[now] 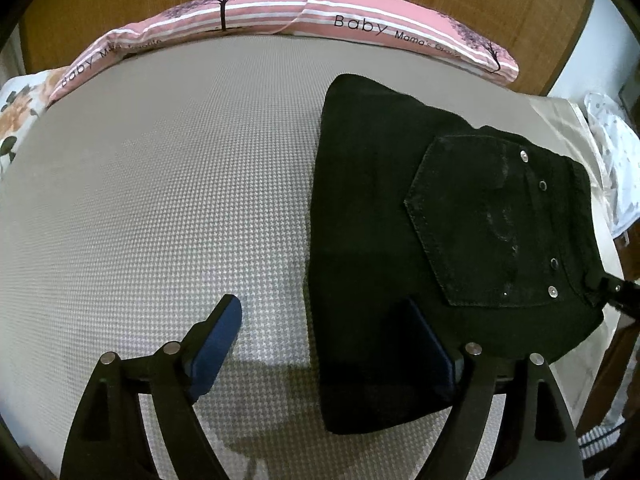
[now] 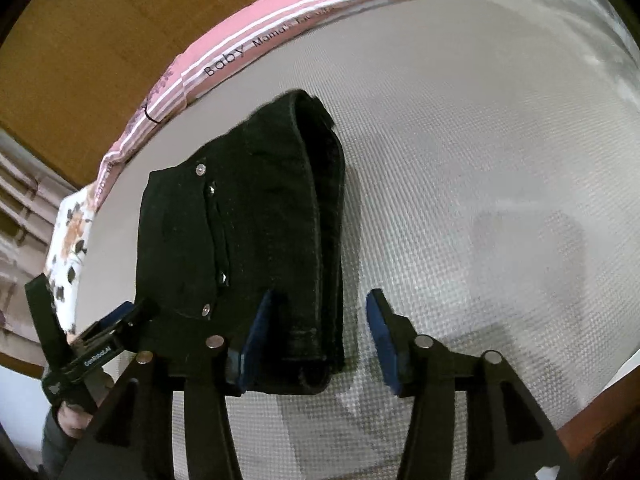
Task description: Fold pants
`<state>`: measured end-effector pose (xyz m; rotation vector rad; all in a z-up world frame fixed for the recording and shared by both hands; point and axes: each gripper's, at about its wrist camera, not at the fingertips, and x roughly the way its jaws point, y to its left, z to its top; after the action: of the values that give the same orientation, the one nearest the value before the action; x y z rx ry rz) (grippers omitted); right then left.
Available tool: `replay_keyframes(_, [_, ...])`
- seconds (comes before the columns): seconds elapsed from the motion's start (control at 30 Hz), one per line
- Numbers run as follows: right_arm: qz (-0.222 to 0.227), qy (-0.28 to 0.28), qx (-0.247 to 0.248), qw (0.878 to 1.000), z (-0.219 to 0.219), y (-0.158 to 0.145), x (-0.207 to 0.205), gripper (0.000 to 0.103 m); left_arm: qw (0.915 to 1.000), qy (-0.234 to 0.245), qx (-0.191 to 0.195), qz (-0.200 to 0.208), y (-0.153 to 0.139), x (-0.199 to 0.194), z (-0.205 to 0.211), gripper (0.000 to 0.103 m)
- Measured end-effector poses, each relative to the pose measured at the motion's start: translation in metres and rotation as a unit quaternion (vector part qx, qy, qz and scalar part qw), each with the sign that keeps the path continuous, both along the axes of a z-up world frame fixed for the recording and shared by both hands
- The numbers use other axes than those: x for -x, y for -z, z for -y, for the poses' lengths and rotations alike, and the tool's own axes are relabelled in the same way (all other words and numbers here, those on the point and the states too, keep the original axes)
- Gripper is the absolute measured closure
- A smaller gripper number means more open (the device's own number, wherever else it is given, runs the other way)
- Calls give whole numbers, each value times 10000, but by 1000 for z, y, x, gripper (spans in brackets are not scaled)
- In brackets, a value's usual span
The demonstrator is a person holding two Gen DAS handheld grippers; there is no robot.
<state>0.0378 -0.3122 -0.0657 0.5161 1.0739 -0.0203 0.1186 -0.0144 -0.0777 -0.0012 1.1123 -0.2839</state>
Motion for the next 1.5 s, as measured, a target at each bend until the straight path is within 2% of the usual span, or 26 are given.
replay_keyframes(0.07, [143,-125,285,9994,-5,-11,-3,55,9999,-95,46,99,-8,0,-4,20])
replay_keyframes(0.2, [695,-151,863,9937,-11,-43,-9,59,9979,-153,175,611,-33,-2,-10,20])
replay_keyframes(0.23, [847,-191,920,9920,-13,-51,-14,61,9972,-126,225,706,-39,-5,-10,20])
replay_keyframes(0.33, [921,-317,956,9906,-17,-60,-32,71,9955,44,334,884,-54,-21,-3,21])
replay_keyframes(0.47, [964,-372,1074,9888,-22,-60,-53,73,9930,341,356,1074,-64,-45,11,29])
replay_keyframes(0.57, [777,-373,1106,9901,-23,-46,-63,75,9916,620,585,973,-62,-64,22,39])
replay_keyframes(0.6, [574,-335,1147,9912,-21,-36,-66,78,9912,726,711,843,-57,-73,25,42])
replay_keyframes(0.63, [457,-319,1079,9926,-20,-28,-67,78,9910,797,799,718,-54,-79,28,50])
replay_keyframes(0.67, [376,-304,950,9943,-16,-21,-67,78,9912,845,845,578,-48,-85,31,63])
replay_keyframes(0.7, [313,-254,837,9957,-13,-14,-67,79,9913,888,897,383,-41,-92,35,71])
replay_keyframes(0.77, [299,-227,727,9966,-9,-9,-64,80,9917,897,902,203,-31,-101,38,73])
replay_keyframes(0.97, [296,-271,728,9965,-7,-5,-60,81,9929,948,710,-39,-14,-110,46,74])
replay_keyframes(1.17, [289,-291,699,9967,-10,-4,-58,79,9941,968,479,121,-18,-102,49,74])
replay_keyframes(1.23, [278,-300,588,9974,-7,-5,-55,78,9950,859,499,47,-23,-98,43,69])
replay_keyframes(1.27, [292,-275,491,9980,-4,-6,-53,77,9955,766,556,8,-25,-96,37,64])
replay_keyframes(1.3, [300,-249,363,9986,0,-7,-50,71,9960,658,603,-36,-27,-93,30,57])
replay_keyframes(1.33, [276,-205,257,9991,5,-7,-47,66,9962,551,675,-84,-28,-90,23,55])
replay_keyframes(1.4, [248,-156,49,9996,14,-4,-41,64,9952,408,869,-189,-30,-81,5,53])
replay_keyframes(1.5, [183,-128,-143,9996,24,2,-33,63,9951,312,885,-322,-26,-71,-10,52])
